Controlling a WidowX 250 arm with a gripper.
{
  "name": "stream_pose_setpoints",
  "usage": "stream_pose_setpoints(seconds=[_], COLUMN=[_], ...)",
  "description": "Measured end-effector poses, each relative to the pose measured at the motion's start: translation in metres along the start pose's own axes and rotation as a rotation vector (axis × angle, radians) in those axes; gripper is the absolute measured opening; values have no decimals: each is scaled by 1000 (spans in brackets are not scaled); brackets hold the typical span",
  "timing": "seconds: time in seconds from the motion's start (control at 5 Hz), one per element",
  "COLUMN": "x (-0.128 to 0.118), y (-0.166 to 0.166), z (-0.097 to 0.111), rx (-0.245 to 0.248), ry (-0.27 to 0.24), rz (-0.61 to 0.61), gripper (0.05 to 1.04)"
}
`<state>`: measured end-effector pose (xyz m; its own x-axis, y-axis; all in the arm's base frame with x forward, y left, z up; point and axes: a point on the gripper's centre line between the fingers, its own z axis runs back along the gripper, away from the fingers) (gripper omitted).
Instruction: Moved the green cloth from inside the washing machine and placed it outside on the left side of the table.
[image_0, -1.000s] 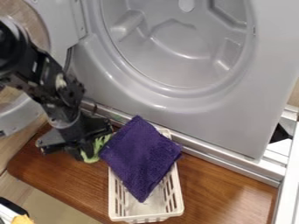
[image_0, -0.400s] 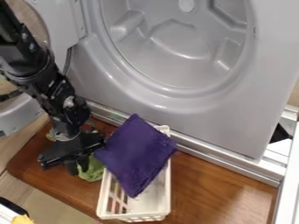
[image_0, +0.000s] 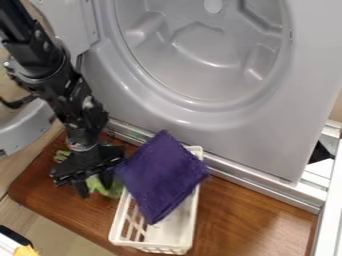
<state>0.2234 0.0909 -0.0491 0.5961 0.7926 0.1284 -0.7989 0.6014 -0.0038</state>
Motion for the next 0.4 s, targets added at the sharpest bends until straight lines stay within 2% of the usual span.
stream_pose_setpoints(seconds=[0.2,0.4], x=[4,6], y=[-8,-17], z=[2,5], rx=[-23,-36], ry=[6,12], rz=[-16,-44], gripper=[959,1005])
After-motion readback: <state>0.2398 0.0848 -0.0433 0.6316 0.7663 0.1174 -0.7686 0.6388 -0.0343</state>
